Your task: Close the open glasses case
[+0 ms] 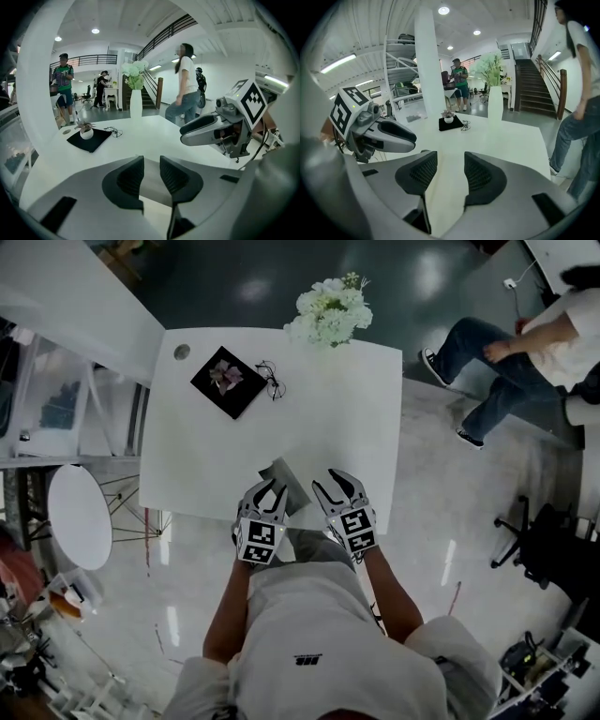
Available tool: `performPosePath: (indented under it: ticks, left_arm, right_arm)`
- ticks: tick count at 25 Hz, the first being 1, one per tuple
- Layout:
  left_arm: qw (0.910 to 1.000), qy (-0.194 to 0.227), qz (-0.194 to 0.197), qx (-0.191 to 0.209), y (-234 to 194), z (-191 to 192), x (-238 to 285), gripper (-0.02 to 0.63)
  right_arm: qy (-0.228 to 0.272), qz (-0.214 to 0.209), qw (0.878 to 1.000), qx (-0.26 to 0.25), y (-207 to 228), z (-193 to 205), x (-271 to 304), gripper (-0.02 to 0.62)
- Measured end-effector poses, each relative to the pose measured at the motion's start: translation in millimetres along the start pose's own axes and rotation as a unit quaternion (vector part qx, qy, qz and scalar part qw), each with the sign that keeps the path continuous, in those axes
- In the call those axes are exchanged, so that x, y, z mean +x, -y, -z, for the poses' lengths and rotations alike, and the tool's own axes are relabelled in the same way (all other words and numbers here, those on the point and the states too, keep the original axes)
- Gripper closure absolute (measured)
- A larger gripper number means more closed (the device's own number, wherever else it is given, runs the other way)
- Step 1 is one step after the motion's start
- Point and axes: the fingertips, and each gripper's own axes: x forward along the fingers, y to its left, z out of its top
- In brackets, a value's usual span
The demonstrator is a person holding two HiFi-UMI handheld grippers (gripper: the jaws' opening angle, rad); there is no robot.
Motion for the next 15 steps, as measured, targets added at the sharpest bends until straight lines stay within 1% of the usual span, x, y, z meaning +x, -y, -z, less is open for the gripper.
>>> performPosePath:
  ticks: [4, 8, 15]
  left_arm:
    - [0.9998, -0.02, 0.003, -0.002, 3, 13, 12, 0.489]
    - [0.9992, -0.038, 0.006, -0.008, 5, 25, 23, 0.491]
    - [0.9983, -0.054, 0.015, -0.015, 7, 37, 36, 0.492]
  right_arm:
    - [-0.013, -0.01, 1.0, -0.005, 4, 13, 12, 0.414]
    - [-0.016, -0.017, 1.0, 0.002, 4, 15, 21, 0.414]
    - [-0.03, -0.025, 0.999, 0.012, 4, 33, 36, 0.426]
